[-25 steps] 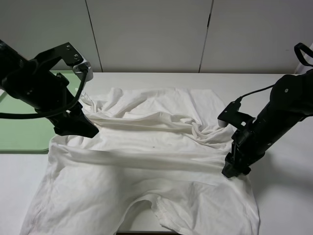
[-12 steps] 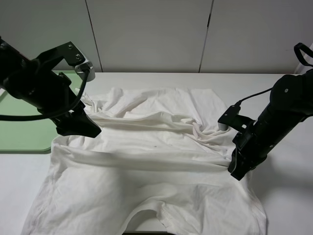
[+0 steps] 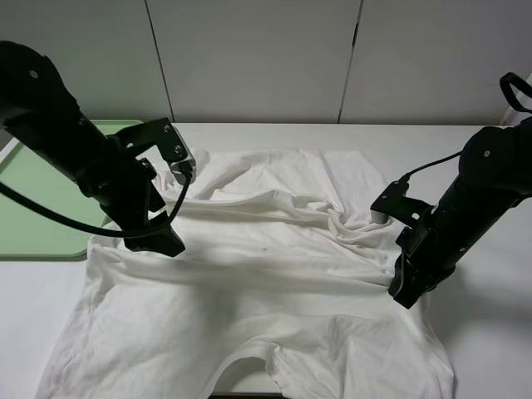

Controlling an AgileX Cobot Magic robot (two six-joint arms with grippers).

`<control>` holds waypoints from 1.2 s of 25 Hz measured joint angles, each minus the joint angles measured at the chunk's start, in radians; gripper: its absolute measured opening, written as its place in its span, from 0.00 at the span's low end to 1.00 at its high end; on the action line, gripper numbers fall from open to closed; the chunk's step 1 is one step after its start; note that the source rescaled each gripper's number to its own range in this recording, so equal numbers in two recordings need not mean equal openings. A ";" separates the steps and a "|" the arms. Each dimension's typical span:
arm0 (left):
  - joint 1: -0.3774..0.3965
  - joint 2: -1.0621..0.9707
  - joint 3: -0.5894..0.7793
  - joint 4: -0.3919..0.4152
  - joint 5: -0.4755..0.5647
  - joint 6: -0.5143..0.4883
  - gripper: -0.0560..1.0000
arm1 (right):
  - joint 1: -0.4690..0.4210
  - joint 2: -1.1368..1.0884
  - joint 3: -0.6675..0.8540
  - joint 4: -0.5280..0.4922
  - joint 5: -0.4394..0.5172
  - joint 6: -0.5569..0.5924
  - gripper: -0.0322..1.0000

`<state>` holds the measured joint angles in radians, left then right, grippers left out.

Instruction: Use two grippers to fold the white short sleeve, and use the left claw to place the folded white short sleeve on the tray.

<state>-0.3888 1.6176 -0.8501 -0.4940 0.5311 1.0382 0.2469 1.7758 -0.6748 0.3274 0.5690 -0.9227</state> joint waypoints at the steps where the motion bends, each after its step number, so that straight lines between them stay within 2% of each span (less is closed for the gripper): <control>1: 0.000 0.035 -0.009 0.020 -0.009 0.001 0.87 | 0.000 0.000 0.000 0.000 0.000 0.000 0.03; 8: 0.000 0.179 -0.095 0.094 -0.006 0.001 0.86 | 0.000 0.000 0.000 0.000 0.002 0.063 0.03; 11: 0.000 0.214 -0.118 0.154 -0.005 0.001 0.86 | 0.000 0.000 0.000 0.000 0.002 0.066 0.03; 14: 0.000 0.231 -0.130 0.345 -0.002 0.002 0.86 | 0.000 0.000 0.000 0.000 0.001 0.067 0.03; 15: 0.000 0.231 -0.132 0.378 0.000 0.002 0.86 | 0.000 0.000 0.000 0.000 0.001 0.067 0.03; 16: 0.000 0.231 -0.132 0.378 0.000 0.002 0.86 | 0.000 0.000 0.000 0.000 0.001 0.067 0.03; 18: 0.000 0.231 -0.133 0.455 0.006 0.002 0.86 | 0.000 0.000 0.000 0.000 0.001 0.067 0.03; 22: 0.000 0.231 -0.133 0.514 0.056 0.004 0.84 | 0.000 0.000 0.000 0.000 0.001 0.067 0.03; 25: 0.000 0.231 -0.133 0.522 0.117 0.051 0.83 | 0.000 0.000 0.000 0.000 0.001 0.067 0.03; 30: 0.000 0.231 -0.127 0.524 0.162 0.089 0.83 | 0.000 0.000 0.000 0.000 0.001 0.067 0.03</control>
<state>-0.3888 1.8486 -0.9776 0.0303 0.6936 1.1275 0.2469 1.7758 -0.6748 0.3274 0.5700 -0.8555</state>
